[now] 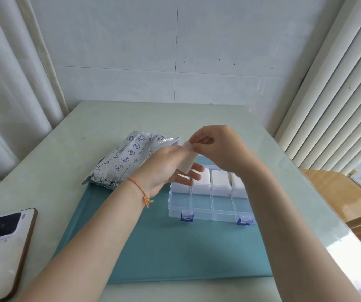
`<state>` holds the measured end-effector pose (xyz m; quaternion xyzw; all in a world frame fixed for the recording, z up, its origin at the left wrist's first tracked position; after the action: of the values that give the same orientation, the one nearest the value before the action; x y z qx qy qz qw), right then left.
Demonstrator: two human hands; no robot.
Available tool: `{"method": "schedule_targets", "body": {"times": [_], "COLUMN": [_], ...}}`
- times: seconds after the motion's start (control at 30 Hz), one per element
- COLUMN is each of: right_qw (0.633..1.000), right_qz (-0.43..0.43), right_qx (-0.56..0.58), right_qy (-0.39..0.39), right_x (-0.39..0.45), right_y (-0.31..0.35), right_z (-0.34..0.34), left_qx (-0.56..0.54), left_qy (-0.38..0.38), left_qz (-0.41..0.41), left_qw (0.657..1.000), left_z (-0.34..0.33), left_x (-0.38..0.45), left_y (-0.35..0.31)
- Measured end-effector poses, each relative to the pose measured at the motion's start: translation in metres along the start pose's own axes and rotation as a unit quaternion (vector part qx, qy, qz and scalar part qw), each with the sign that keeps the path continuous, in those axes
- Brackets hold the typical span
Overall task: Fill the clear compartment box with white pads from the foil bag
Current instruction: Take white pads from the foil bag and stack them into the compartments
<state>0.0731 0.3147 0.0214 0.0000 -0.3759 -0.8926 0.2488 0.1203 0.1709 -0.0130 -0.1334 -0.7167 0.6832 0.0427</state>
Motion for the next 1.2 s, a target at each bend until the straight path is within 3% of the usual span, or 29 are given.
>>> {"method": "schedule_targets", "body": {"times": [0.2,0.3,0.4,0.43,0.5,0.8,1.07,1.2], "right_qw": [0.997,0.996,0.995,0.995,0.994,0.993,0.983,0.984], "right_qz": [-0.041,-0.051,-0.076,-0.083,-0.096,-0.086,-0.068,-0.067], "right_qx": [0.061,0.073,0.054,0.045,0.033,-0.010,-0.052,-0.078], "right_qy": [0.028,0.017,0.029,0.036,0.043,0.084,0.162,0.144], "right_x": [-0.004,-0.008,-0.011,-0.014,-0.017,-0.033,-0.039,-0.039], "right_y": [-0.003,-0.005,-0.013,-0.014,-0.019,-0.019,-0.018,-0.018], "right_z": [0.009,0.009,0.007,0.006,0.002,-0.018,-0.035,-0.045], "left_qx": [0.060,0.178,0.437,0.494,0.539,0.363,0.325,0.319], "left_qy": [-0.039,-0.074,-0.117,-0.122,-0.119,-0.108,-0.102,-0.107], "left_qz": [-0.039,-0.019,0.010,0.016,0.028,0.050,0.032,0.030], "left_qw": [0.997,0.981,0.892,0.861,0.833,0.924,0.940,0.941], "left_z": [-0.002,0.002,0.014,0.016,0.015,0.009,0.008,0.006], "left_x": [-0.004,-0.008,-0.013,-0.018,-0.023,-0.025,-0.026,-0.025], "left_y": [-0.001,0.002,0.006,0.007,0.013,0.040,0.042,0.045]}}
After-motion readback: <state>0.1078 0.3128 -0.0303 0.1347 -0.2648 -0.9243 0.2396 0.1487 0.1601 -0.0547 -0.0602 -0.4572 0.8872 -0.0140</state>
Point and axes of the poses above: each hand's wrist, its own x-axis towards the middle knuckle, its own z-axis out of the back of the hand, y = z × x, the point moved 1 cm from there along x, towards the middle knuckle, and after that the axes turned 5 degrees about y, right-handed, at the moved point
